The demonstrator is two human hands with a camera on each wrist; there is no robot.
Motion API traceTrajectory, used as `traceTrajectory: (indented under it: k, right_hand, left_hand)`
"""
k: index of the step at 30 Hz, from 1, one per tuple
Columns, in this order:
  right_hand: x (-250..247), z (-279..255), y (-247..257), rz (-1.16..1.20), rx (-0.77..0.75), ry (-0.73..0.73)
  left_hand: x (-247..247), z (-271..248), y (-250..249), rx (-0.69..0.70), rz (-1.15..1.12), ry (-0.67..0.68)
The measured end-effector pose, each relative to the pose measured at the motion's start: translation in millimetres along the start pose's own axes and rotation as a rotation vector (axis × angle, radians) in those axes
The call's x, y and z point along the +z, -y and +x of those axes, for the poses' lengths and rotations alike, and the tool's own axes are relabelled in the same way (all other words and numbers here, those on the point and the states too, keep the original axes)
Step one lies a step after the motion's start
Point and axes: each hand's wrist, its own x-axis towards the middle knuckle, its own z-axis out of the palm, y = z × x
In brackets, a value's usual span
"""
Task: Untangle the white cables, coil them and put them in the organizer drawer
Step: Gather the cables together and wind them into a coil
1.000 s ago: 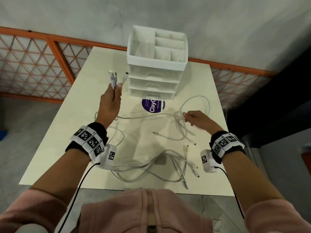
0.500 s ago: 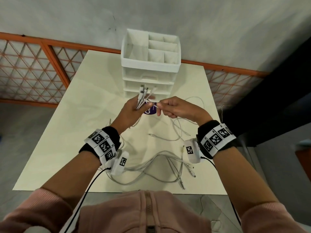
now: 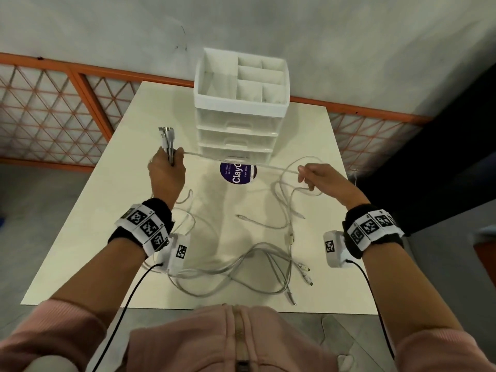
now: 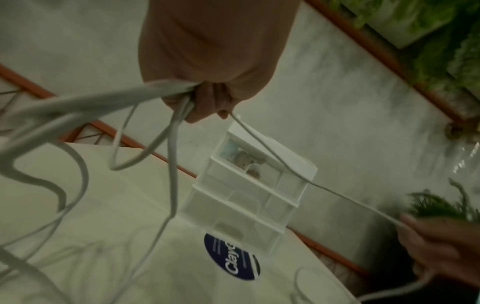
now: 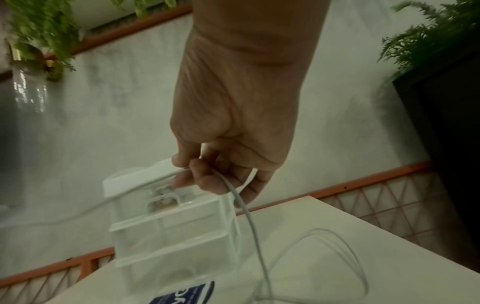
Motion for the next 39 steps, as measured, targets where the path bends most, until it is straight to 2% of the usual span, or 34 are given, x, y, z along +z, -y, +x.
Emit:
traceTrajectory:
  k: [2, 4, 7, 9, 11, 15, 17, 20, 23, 25, 26, 31, 34, 37, 39]
  right_hand:
    - [4.0, 4.0, 10.5, 0.034, -0.06, -0.016]
    - [12.6, 8.0, 26.8, 0.059, -0.109, 0.022]
    - [30.6, 12.6, 55.7, 0.063, -0.192, 0.127]
    - [38.5, 14.7, 69.3, 0.092, -0.23, 0.161]
    - [39.3, 15.0, 71.8, 0.114, -0.234, 0.178]
    - [37.1, 10.2, 43.6, 0.106, -0.131, 0.183]
    - [41.2, 6.8, 21.6, 0.014, -0.038, 0.186]
    - [53.7, 0.8, -10.9, -0.105, 0.104, 0.277]
    - [72.7, -4.2, -34.3, -0.129, 0.221, 0.469]
    - [88.3, -5.8, -43.4, -0.176, 0.248, 0.569]
    - [96.5, -4.1, -47.1, -0.206, 0.241, 0.568]
    - [133.0, 13.7, -49.0, -0.184, 0.115, 0.263]
    - [152.7, 21.8, -52.8, -0.255, 0.099, 0.219]
    - [156.8, 28.9, -47.1, -0.311, 0.109, 0.217]
    - [147.6, 34.4, -31.5, -0.213, 0.111, 0.169]
  left_hand:
    - [7.2, -6.3, -0.7, 0.004, 0.024, 0.042]
    - [14.7, -18.1, -13.8, 0.053, -0.047, 0.15]
    - [25.1, -38.0, -37.7, 0.201, -0.192, 0.481]
    - [29.1, -49.0, -46.9, 0.223, -0.203, 0.693]
    - [30.9, -52.0, -45.6, 0.216, -0.159, 0.753]
    - [23.2, -38.1, -27.2, 0.241, -0.005, 0.681]
    - [16.2, -28.8, -19.2, 0.219, 0.033, 0.713]
    - [8.2, -20.3, -12.1, 0.163, 0.168, 0.87]
    - [8.2, -24.6, -3.4, 0.146, 0.37, 1.128]
    - [10.7, -33.4, 4.0, 0.105, 0.389, 1.257]
    - [11.7, -37.6, 7.1, 0.07, 0.37, 1.285]
    - [8.4, -45.9, 6.8, -0.057, 0.159, 1.247]
    - [5.6, -44.7, 2.8, -0.087, 0.085, 1.148]
    - [5.7, -45.0, 1.7, -0.176, -0.059, 1.082]
    - [7.1, -44.4, -0.2, -0.191, -0.147, 1.054]
